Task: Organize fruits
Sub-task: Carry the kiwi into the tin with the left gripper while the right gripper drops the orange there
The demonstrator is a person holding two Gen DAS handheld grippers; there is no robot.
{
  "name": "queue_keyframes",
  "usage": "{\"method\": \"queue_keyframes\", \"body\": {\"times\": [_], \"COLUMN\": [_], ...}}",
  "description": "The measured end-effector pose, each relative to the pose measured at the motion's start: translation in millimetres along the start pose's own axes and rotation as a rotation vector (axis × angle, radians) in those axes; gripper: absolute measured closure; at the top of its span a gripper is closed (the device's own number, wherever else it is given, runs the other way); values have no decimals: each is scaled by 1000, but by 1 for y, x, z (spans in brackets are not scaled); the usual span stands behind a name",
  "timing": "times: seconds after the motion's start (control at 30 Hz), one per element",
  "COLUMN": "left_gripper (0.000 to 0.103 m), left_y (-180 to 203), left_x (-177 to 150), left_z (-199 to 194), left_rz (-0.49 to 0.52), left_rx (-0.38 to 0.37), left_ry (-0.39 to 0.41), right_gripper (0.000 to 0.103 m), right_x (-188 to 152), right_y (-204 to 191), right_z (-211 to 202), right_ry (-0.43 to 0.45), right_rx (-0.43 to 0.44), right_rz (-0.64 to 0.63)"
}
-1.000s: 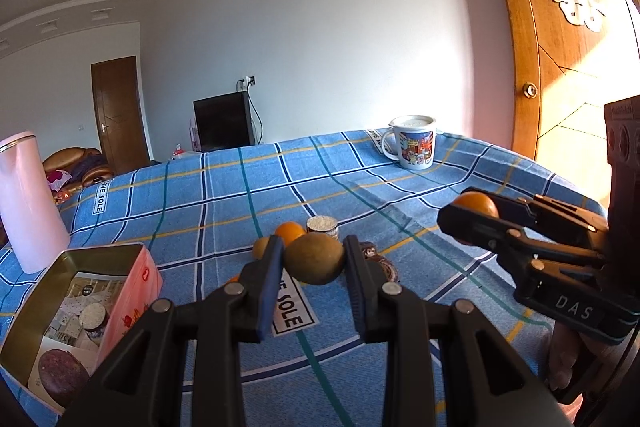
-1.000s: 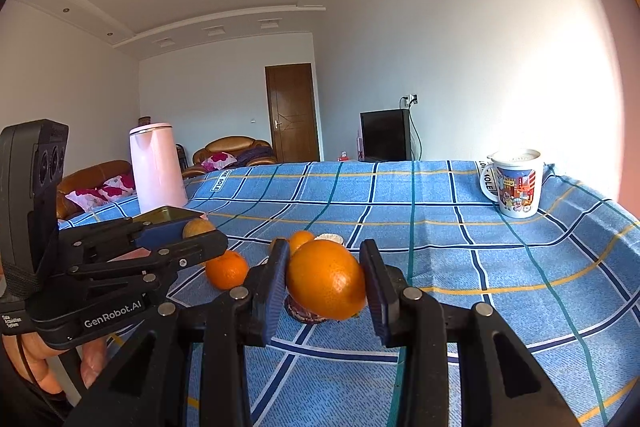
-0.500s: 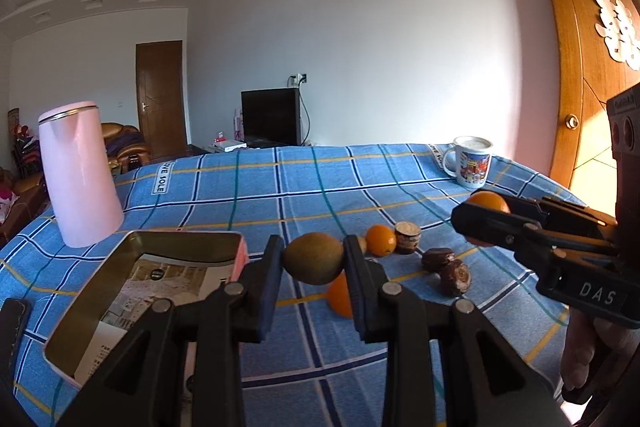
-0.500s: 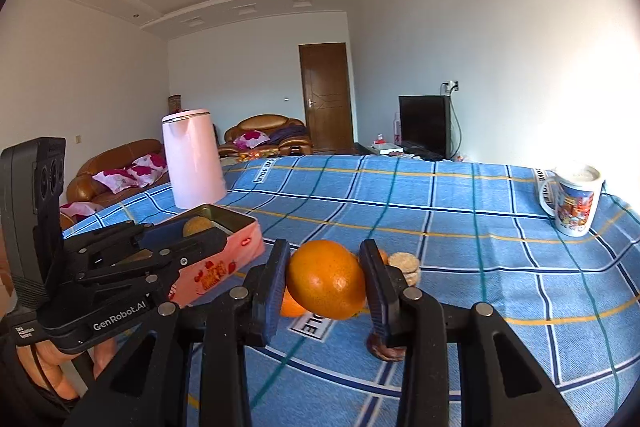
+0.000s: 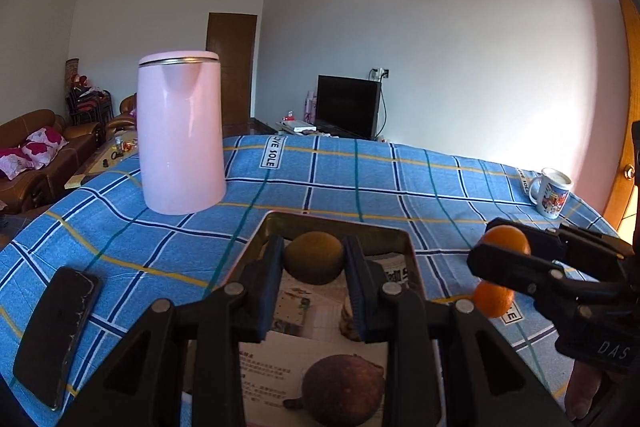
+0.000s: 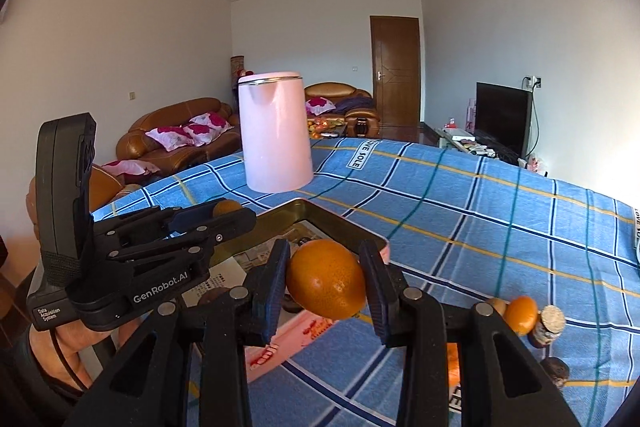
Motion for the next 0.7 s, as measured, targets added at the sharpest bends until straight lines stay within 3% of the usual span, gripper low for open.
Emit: {"method": "queue_keyframes", "body": {"times": [0.4, 0.7], "left_gripper": [71, 69], "left_y": [-30, -26], "left_x": [-9, -10], "left_z": [15, 18], "left_rz": [-38, -23], "left_rx": [39, 63], "left_ry": [-71, -88], "right_gripper": [65, 63], "right_x": [-1, -3], "right_y": [-33, -32], "right_z": [66, 83], "right_ry": [-156, -235], "right_rx": [48, 35], "right_rz": [-37, -26]}}
Point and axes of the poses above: each gripper's, at about its wrist camera, not at the fingertips, and z roughly the way its jaws point, y to its right, x to its top, the point moved 1 cm from there along z, roughly the way its jaws point, and after that the axes turned 12 degrees about -y, right-handed, at the moved point
